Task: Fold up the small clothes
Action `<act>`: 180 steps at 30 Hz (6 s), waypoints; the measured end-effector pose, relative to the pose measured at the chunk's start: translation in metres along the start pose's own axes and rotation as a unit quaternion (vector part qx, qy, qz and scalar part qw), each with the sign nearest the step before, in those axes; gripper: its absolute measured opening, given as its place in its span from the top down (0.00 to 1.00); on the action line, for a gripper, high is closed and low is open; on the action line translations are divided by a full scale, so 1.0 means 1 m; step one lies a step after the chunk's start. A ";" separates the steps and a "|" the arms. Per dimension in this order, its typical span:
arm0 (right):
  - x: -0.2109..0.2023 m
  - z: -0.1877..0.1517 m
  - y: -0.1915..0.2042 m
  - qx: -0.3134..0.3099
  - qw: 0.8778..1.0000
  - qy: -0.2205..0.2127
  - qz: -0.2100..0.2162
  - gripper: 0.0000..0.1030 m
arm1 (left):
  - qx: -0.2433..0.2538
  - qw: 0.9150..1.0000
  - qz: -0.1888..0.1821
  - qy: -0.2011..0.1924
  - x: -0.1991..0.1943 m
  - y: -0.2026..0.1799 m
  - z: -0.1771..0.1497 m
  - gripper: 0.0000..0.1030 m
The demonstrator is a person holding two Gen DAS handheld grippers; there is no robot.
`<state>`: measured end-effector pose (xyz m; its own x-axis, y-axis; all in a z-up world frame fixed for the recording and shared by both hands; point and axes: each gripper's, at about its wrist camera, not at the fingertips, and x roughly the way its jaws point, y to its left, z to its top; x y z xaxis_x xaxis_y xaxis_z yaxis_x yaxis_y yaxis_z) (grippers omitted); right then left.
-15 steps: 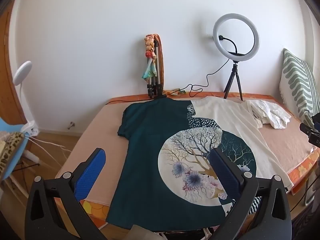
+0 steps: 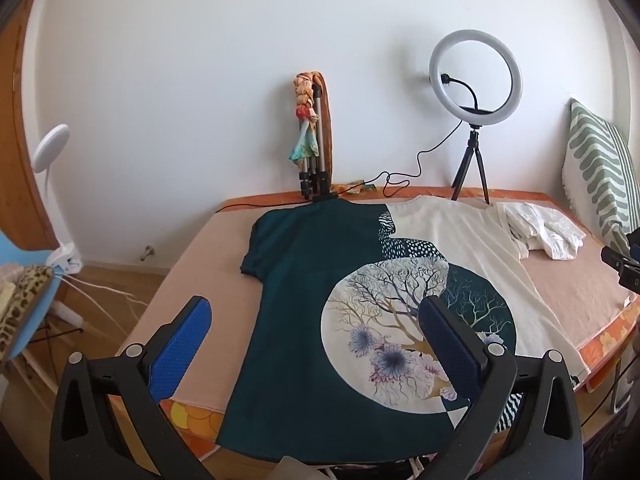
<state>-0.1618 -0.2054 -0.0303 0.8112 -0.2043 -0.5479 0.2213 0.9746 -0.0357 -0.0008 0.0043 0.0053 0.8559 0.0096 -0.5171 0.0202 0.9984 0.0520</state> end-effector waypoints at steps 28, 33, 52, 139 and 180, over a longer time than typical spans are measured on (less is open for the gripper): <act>0.000 -0.001 0.001 0.003 1.000 0.002 0.002 0.00 | 0.002 1.000 0.000 0.001 0.000 -0.005 -0.001 0.00; 0.001 -0.001 0.000 0.003 1.000 0.002 0.002 0.00 | 0.002 1.000 0.001 0.000 0.000 -0.006 -0.001 0.00; 0.001 -0.001 0.000 0.005 1.000 0.004 0.003 0.00 | 0.002 1.000 0.001 0.000 0.000 -0.007 -0.002 0.00; 0.277 0.127 0.506 -0.074 0.925 0.261 0.266 0.06 | -0.264 0.947 -0.047 0.179 0.067 0.153 -0.145 0.53; 0.360 0.093 0.578 -0.200 0.922 0.280 0.177 0.95 | -0.269 0.938 -0.150 0.160 0.075 0.136 -0.141 0.97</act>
<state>0.3085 0.2752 -0.1710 0.3635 0.1043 -0.9257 -0.3115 0.9501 -0.0153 -0.0069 0.1482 -0.1463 0.6528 -0.3462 -0.6737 -0.1019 0.8412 -0.5310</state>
